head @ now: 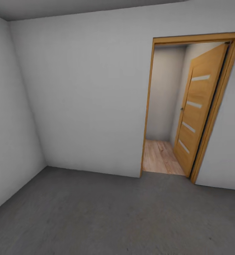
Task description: Move the two storage containers from the living room to the garage. In the garage, place one container on the floor and stack the other container on top of it (either order is fine).
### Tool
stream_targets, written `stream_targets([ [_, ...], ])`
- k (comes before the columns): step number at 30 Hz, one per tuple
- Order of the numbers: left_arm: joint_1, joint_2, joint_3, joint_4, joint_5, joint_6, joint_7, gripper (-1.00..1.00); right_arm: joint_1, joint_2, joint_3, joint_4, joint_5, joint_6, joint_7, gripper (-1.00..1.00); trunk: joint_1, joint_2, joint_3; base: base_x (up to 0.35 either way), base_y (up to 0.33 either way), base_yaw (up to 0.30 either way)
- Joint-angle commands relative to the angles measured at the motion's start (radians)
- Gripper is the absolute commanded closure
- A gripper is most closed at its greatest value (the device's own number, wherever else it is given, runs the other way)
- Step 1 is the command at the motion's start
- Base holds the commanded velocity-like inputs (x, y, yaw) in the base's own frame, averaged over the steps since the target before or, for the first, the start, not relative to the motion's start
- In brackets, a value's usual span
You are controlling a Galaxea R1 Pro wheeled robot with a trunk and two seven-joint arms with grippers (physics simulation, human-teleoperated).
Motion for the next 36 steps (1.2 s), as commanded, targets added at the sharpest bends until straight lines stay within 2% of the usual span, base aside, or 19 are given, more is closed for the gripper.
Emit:
stream_targets([
  [1, -0.001, 0.000, -0.006, 0.001, 0.009, -0.003, 0.001, -1.00, -0.002, 0.000, 0.000, 0.003, -0.002, -0.006, -0.001, -1.00, 0.000, -0.001, -0.001, 0.000, 0.000, -0.297],
  [36, -0.001, -0.001, -0.007, 0.000, 0.007, -0.003, -0.001, -1.00, -0.002, 0.003, 0.000, 0.003, -0.001, -0.006, 0.000, -1.00, 0.000, -0.001, -0.001, 0.000, 0.000, -0.297],
])
